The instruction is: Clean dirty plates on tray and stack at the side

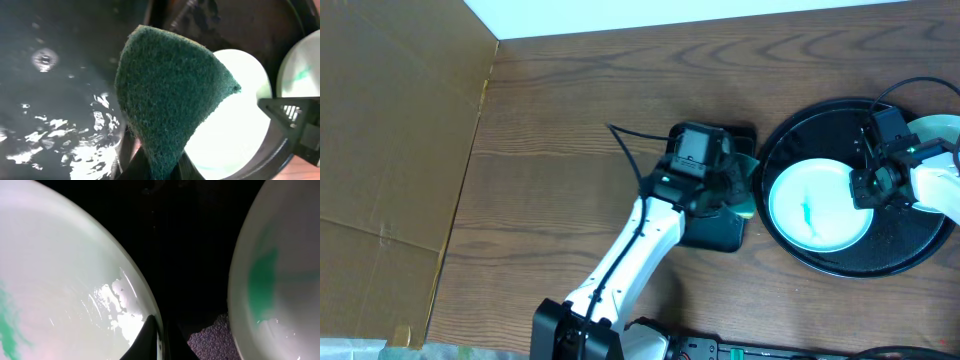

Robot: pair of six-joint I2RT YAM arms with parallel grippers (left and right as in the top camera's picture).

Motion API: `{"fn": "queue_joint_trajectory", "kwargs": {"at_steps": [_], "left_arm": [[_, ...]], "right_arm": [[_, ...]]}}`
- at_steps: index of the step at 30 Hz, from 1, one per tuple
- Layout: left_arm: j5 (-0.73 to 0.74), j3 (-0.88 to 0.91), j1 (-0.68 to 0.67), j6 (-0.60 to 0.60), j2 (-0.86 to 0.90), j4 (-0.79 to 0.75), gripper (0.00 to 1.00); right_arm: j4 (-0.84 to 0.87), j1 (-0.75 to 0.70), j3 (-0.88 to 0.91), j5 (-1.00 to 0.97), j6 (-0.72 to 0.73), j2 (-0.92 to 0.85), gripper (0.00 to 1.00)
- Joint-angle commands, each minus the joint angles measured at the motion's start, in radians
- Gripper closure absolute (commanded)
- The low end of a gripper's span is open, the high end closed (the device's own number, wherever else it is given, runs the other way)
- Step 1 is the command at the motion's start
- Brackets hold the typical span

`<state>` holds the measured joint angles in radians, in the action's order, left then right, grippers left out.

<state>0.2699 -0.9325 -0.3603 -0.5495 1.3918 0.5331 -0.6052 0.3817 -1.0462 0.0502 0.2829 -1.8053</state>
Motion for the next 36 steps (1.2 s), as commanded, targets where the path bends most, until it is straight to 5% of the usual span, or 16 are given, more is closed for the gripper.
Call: {"fn": "queue_joint_trajectory", "kwargs": {"at_steps": [1, 20, 36], "left_arm": [[-0.07, -0.007, -0.061, -0.122, 0.023, -0.033, 0.93], [-0.101, -0.007, -0.344, -0.371, 0.373, -0.466, 0.93], [-0.31, -0.01, -0.328, -0.421, 0.431, -0.279, 0.93]], "right_arm": [[-0.014, -0.01, 0.029, -0.028, 0.066, -0.024, 0.98], [-0.012, -0.01, 0.029, -0.016, 0.069, -0.024, 0.98], [-0.013, -0.01, 0.029, -0.016, 0.069, -0.024, 0.99]]}}
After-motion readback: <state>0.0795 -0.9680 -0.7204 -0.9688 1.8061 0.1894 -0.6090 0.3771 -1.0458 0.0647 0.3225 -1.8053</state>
